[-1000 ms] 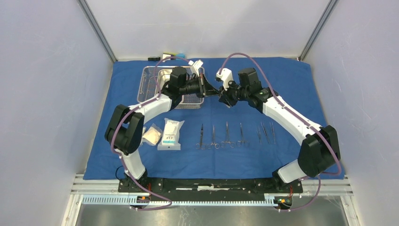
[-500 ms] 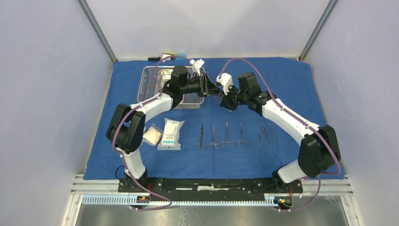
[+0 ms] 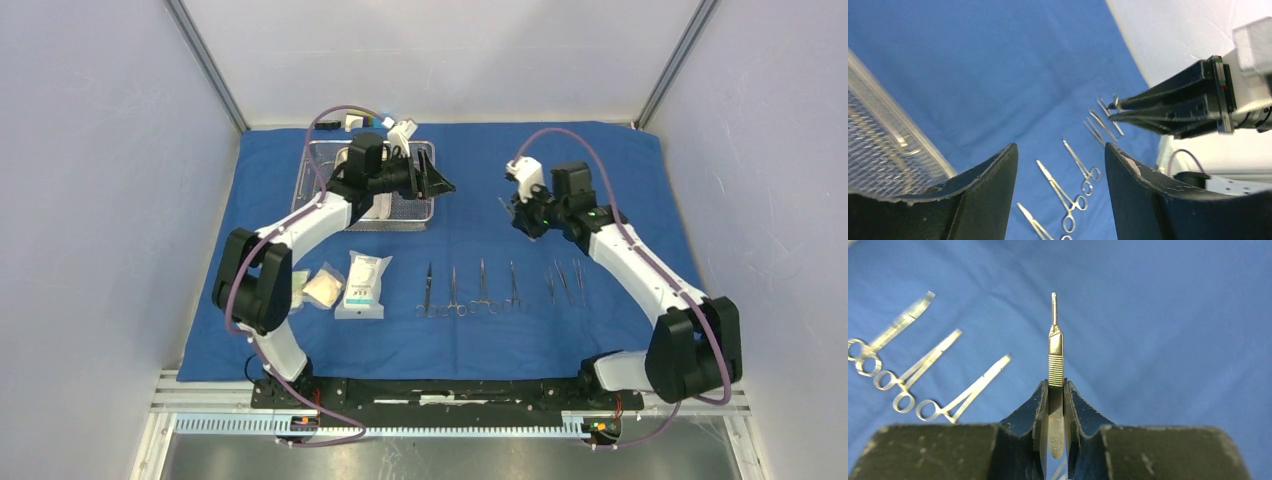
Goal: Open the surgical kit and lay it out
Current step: Place the medical item in the surgical kit, then reset both arms
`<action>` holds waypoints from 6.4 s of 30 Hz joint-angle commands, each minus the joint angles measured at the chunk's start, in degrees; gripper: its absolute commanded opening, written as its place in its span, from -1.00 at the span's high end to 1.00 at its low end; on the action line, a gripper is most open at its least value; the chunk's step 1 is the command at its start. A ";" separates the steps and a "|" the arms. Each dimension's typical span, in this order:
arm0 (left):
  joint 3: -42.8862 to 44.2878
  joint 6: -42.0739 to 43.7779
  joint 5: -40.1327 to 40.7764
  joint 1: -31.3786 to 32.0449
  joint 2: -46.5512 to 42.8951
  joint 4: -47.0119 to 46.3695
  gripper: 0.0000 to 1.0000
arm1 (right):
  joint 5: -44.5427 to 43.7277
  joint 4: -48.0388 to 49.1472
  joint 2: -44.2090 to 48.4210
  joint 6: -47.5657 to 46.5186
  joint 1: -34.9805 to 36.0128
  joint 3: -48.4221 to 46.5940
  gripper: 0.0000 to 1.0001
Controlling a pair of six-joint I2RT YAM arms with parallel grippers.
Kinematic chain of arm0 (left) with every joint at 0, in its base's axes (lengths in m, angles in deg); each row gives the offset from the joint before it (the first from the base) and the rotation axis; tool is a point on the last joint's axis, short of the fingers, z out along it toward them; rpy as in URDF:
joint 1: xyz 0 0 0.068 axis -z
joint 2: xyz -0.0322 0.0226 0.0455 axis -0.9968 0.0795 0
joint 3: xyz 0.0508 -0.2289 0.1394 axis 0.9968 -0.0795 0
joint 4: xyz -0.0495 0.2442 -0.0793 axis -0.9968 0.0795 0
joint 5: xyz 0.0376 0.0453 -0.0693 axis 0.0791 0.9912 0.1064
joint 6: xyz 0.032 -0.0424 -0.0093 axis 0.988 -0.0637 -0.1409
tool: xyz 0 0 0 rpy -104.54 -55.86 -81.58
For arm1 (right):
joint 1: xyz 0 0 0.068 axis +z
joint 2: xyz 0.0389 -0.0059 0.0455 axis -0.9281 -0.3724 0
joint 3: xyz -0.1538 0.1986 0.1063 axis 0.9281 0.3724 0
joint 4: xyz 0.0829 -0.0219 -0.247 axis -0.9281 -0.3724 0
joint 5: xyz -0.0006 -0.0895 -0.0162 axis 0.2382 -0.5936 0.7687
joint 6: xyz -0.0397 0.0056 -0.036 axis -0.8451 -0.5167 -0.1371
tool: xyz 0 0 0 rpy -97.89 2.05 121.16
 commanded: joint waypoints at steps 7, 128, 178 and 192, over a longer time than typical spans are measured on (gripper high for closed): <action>2.02 17.70 13.62 -0.29 -7.82 13.16 -0.55 | -9.94 -10.29 9.45 -2.97 -16.26 11.39 0.99; 3.55 20.91 5.29 -0.29 -8.49 17.91 -1.00 | -5.33 -10.96 -2.82 -7.46 -48.32 15.02 0.50; -1.59 23.52 7.14 -5.07 -12.57 16.81 -1.00 | 1.88 -5.38 2.83 -3.43 -48.09 13.11 0.25; -2.91 25.52 17.18 -13.31 -18.60 19.88 -1.00 | 4.37 1.33 5.89 -2.13 -43.87 10.16 -0.51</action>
